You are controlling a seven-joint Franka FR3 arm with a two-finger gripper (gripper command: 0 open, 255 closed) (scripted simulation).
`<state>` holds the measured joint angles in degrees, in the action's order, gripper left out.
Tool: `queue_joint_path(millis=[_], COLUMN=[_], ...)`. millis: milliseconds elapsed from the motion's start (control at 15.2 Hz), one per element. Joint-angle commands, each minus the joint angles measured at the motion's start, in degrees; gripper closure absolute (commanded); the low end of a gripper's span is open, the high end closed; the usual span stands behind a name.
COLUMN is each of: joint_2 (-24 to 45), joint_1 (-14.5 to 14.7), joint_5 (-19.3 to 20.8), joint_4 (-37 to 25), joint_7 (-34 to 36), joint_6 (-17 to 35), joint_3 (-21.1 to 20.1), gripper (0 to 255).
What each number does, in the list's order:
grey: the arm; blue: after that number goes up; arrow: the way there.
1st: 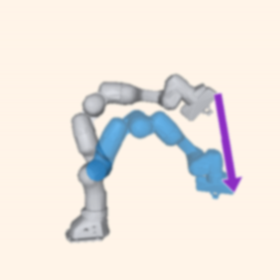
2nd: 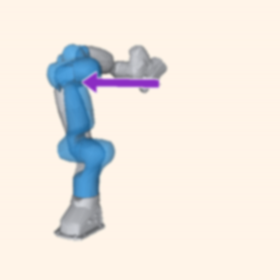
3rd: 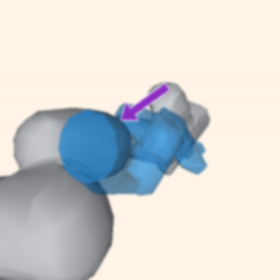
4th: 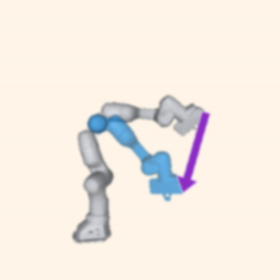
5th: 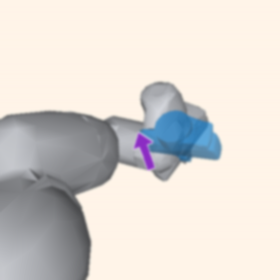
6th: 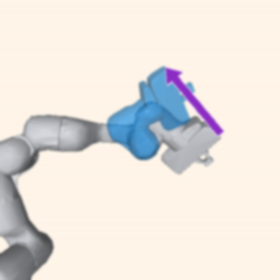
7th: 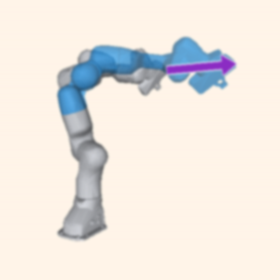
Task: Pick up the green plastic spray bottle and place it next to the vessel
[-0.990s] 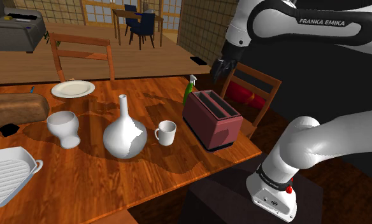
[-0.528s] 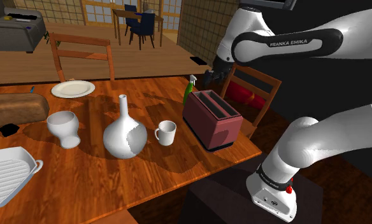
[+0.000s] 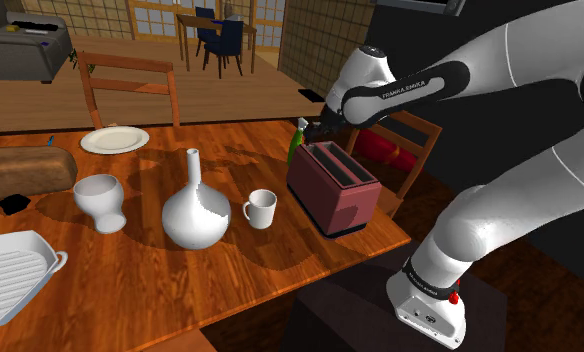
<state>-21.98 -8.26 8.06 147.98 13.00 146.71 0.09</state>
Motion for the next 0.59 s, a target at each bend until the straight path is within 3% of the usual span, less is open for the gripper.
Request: queue_joint_path(millis=[0, 528], joint_2=[4.4, 22.5], joint_1=[-1.2, -7.0], joint_5=[1.0, 7.5], joint_4=[-0.7, -7.5], joint_7=[0.9, 7.9], joint_6=[5.5, 23.1], joint_3=[0.4, 0.5], gripper=[0, 0])
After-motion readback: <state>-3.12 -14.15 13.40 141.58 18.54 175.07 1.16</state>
